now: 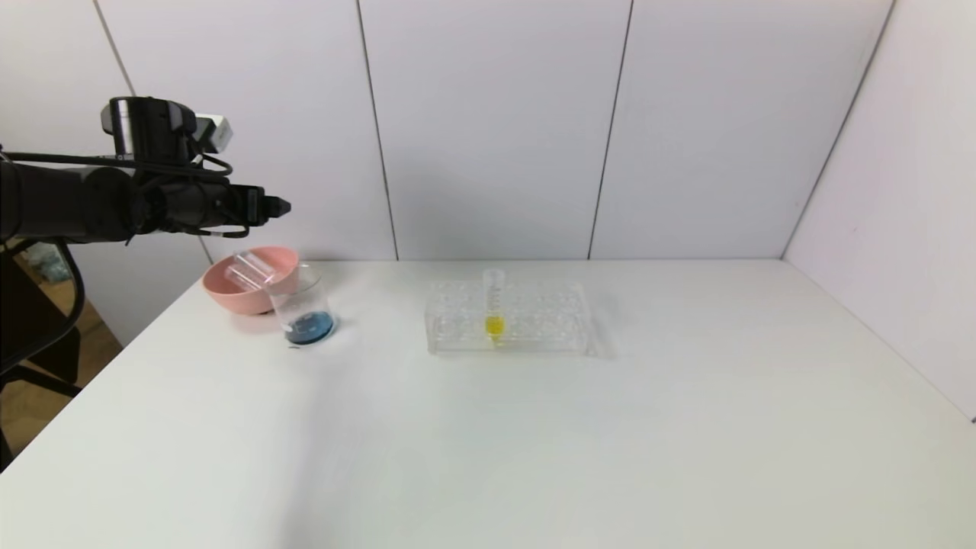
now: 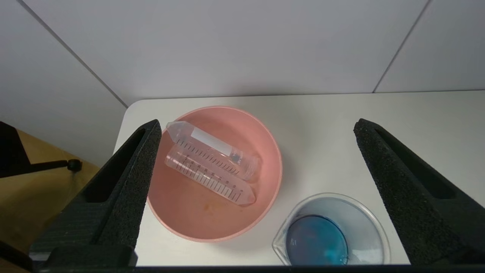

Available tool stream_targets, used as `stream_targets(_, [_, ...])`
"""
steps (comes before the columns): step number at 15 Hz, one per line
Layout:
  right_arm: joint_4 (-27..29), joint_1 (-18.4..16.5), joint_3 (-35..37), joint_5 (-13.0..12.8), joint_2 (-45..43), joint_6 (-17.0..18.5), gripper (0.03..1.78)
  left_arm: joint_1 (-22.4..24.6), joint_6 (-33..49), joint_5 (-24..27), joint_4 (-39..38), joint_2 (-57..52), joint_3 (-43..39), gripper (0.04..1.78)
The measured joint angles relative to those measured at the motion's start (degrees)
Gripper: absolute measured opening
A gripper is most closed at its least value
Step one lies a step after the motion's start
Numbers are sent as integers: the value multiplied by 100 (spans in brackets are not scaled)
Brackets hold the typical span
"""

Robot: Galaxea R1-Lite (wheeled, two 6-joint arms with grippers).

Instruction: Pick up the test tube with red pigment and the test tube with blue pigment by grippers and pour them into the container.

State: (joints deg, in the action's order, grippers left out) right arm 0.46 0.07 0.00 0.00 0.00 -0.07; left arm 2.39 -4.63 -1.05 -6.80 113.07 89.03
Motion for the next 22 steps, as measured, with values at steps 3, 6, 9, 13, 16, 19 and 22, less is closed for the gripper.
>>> stream_targets(3, [0,2,0,0,0,0,177,-288,-79,0,2,-478,-177,177])
stream_targets(6, [0,-2,0,0,0,0,177,-517,-165,4,46,-1023,-279,177])
stream_targets(9, [0,0,0,0,0,0,177,-578,-316,187,124,-1731,-617,177])
stream_targets(13, [0,2,0,0,0,0,177,-591,-349,755,740,-2679,-995,177])
stream_targets(16, [-2,2,0,0,0,0,177,-589,-352,1085,934,-3390,-1387,177])
stream_targets(19, [-2,-2,0,0,0,0,177,-580,-346,1504,1059,-4159,-1888,177])
stream_targets(22, [-2,0,0,0,0,0,177,-517,-344,1893,1256,-5012,-2472,177])
